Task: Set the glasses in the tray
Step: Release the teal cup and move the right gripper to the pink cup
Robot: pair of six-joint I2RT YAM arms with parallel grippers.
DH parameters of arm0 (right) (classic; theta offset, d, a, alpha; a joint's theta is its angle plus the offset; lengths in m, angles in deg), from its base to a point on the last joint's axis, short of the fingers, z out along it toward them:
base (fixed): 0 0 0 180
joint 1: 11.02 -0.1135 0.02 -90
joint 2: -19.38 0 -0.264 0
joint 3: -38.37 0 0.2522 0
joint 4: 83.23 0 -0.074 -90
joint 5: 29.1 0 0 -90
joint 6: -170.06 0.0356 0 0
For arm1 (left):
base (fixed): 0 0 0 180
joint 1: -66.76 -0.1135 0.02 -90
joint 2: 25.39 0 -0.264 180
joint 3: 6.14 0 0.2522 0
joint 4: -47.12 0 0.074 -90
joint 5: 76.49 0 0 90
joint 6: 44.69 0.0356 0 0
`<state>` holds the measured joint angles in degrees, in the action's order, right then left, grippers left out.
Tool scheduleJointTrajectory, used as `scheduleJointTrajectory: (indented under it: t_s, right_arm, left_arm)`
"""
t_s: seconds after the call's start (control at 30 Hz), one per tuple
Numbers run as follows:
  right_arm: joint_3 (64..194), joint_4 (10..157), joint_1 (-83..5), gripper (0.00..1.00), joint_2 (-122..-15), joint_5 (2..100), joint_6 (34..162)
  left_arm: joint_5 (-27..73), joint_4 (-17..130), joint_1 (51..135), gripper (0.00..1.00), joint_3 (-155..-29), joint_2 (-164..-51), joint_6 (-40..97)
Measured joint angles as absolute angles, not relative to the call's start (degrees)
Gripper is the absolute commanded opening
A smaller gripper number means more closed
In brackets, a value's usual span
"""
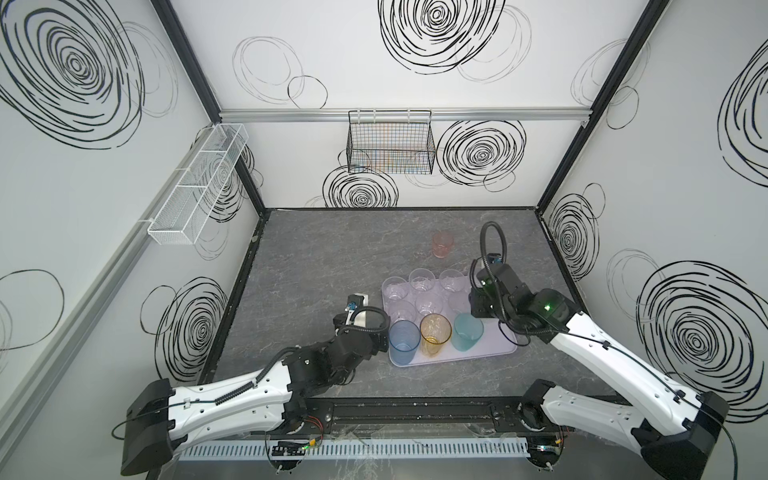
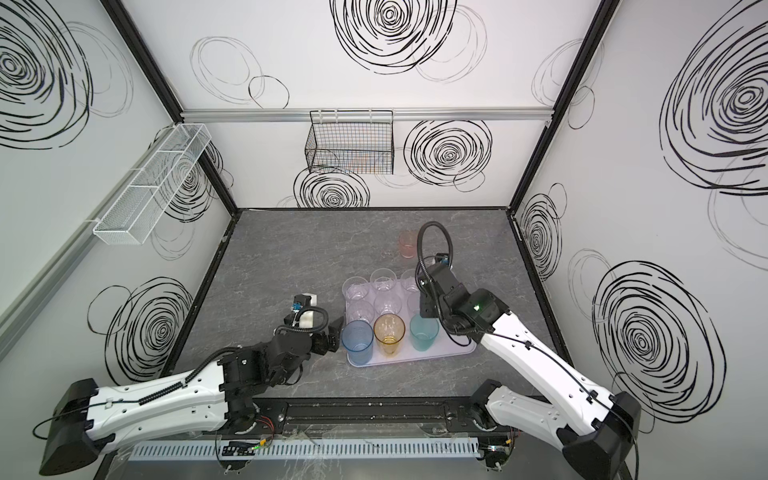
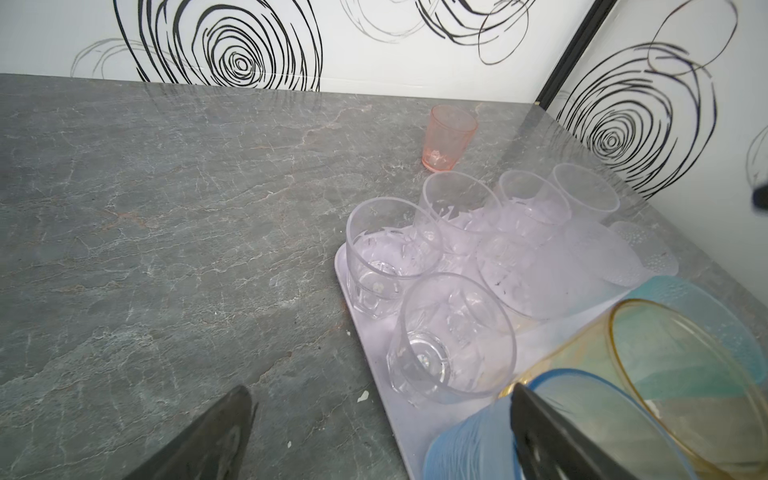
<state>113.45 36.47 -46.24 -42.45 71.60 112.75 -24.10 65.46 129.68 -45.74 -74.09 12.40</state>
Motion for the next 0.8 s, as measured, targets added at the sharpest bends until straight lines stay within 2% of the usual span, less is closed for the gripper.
scheduleJointTrajectory:
  t_s: [0.13,0.23,0.47,0.63,0.8]
  right_arm:
    - [116.3,42.3,-41.1,0.52,-48.9,70.1,108.6]
    - [117.2,46.7,-38.1,0.52,-55.2,68.8,106.5]
    - [123.7,54.8,-31.0,0.53,-69.8,65.4,105.4]
    - [130.5,58.7,-28.3,0.54,-79.0,62.4,106.0]
    - [141.1,58.0,-27.4,0.5,-91.0,59.2,107.4]
  left_arm:
    - [-23.8,65.0,126.4,0.96,-47.2,-75.6,17.0]
    - [-21.7,62.9,120.5,0.96,-47.8,-75.6,20.0]
    - [-10.8,57.7,105.8,0.96,-47.8,-76.3,21.3]
    - [-5.3,54.3,103.7,0.96,-46.8,-78.4,19.8]
    - [-2.5,52.8,103.4,0.96,-45.4,-81.1,19.2]
